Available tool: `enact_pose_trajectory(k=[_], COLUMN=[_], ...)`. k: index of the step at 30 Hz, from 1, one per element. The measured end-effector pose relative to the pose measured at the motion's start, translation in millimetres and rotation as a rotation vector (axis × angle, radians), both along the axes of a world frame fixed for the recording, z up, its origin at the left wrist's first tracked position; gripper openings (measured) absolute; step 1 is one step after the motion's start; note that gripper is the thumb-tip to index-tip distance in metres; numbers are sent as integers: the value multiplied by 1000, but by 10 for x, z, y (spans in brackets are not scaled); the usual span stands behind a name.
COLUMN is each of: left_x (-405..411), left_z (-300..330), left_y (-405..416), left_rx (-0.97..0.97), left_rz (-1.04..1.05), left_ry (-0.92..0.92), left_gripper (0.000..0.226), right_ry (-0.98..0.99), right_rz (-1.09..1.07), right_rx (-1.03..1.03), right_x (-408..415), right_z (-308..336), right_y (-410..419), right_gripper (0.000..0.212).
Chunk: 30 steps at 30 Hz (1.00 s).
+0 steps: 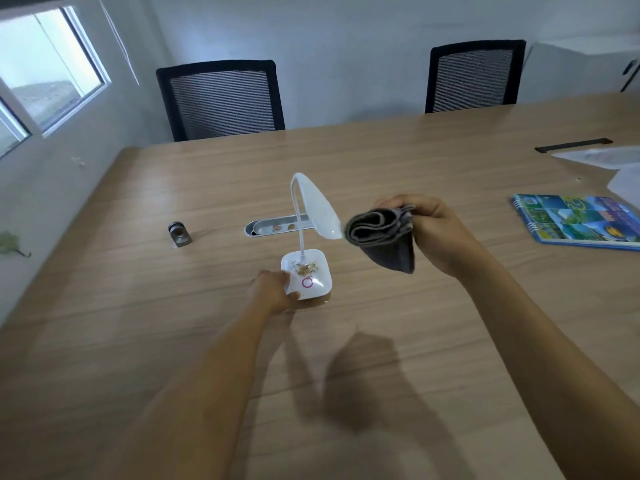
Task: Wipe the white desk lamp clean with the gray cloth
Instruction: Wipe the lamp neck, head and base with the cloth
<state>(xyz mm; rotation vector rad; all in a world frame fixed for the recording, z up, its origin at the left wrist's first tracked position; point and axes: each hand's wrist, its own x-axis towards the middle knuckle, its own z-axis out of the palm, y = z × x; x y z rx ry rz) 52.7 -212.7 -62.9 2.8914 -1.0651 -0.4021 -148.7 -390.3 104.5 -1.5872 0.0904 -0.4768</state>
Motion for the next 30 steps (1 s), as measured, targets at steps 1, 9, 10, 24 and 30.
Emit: enact_pose_trajectory(k=[1, 9, 10, 24, 30], left_x=[-1, 28, 26, -15, -36], left_z=[1, -84, -98, -62, -18], left_y=[-3, -4, 0, 66, 60], left_rx=[3, 5, -5, -93, -82], left_rz=[-4, 13, 20, 46, 40], left_ry=[-2, 7, 14, 26, 25], left_gripper=[52, 64, 64, 51, 49], right_ry=[12, 643, 701, 867, 772], right_rz=[-15, -314, -339, 34, 101], right_rx=[36, -824, -872, -1226, -1106], right_x=[-14, 588, 698, 1046, 848], right_z=[-55, -681, -769, -1238, -1114], right_y=[-42, -107, -41, 384, 335], right_gripper=[44, 40, 40, 41, 45])
